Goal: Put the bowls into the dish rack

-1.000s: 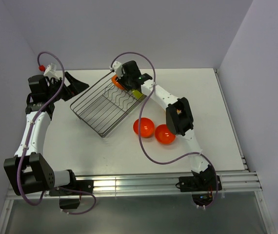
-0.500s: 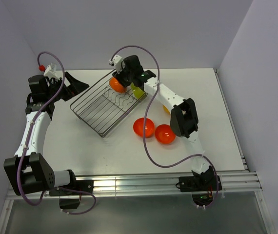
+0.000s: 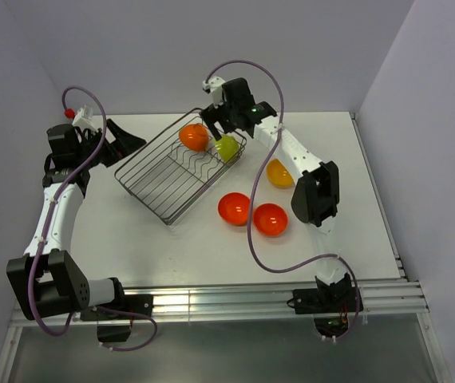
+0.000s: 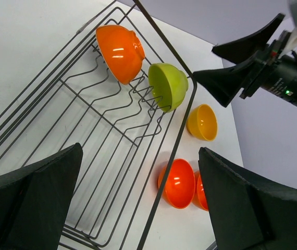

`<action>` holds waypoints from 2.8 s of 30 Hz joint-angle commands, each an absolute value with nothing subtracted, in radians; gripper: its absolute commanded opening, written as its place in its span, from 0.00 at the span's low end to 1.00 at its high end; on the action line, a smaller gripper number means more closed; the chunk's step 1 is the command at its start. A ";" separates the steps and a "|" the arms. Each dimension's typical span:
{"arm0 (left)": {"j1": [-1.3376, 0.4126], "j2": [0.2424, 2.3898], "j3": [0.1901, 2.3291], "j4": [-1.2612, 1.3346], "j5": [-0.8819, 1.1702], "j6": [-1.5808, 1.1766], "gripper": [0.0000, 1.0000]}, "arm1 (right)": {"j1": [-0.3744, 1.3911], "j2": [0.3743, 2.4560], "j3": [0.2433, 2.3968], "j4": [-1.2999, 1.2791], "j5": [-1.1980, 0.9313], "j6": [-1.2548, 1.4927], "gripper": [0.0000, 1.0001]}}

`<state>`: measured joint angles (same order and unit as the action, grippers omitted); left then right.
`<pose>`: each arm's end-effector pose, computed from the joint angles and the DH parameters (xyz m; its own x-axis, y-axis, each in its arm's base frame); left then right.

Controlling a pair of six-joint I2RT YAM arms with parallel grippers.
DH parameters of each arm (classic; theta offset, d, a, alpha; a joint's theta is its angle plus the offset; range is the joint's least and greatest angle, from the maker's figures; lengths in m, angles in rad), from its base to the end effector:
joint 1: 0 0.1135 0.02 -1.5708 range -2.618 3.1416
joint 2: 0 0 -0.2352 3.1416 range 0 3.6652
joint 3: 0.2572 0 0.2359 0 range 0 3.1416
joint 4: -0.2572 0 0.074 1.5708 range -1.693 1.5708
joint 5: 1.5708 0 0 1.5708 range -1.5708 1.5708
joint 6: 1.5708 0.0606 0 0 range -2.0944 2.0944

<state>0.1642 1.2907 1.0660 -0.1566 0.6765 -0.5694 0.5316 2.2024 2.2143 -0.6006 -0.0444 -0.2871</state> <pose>0.3054 0.0121 0.3021 -0.5496 -0.5172 -0.6561 0.1776 0.6951 -0.6966 0.4281 0.2548 0.2913 -0.3066 -0.5085 -0.8046 -0.6517 0.7283 -0.2119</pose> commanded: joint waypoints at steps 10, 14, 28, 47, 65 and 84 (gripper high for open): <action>0.170 1.250 1.062 -0.120 0.693 -0.568 0.99 | 0.476 2.192 2.160 -0.696 -0.129 -0.049 1.00; 0.170 1.244 1.055 -0.118 0.690 -0.566 1.00 | 0.476 2.206 2.155 -0.692 -0.144 -0.034 1.00; 0.173 1.252 1.058 -0.117 0.698 -0.571 1.00 | 0.499 2.246 2.126 -0.686 -0.182 -0.058 0.98; 0.175 1.262 1.066 -0.118 0.703 -0.568 0.99 | 0.578 2.229 2.052 -0.638 -0.089 -0.248 0.91; 0.173 1.209 1.074 -0.141 0.695 -0.511 1.00 | 0.477 1.982 2.102 -0.598 -0.276 -0.203 1.00; 0.163 1.238 1.221 -0.364 0.606 -0.127 0.99 | 0.015 1.818 1.665 -0.770 -0.288 -0.100 0.87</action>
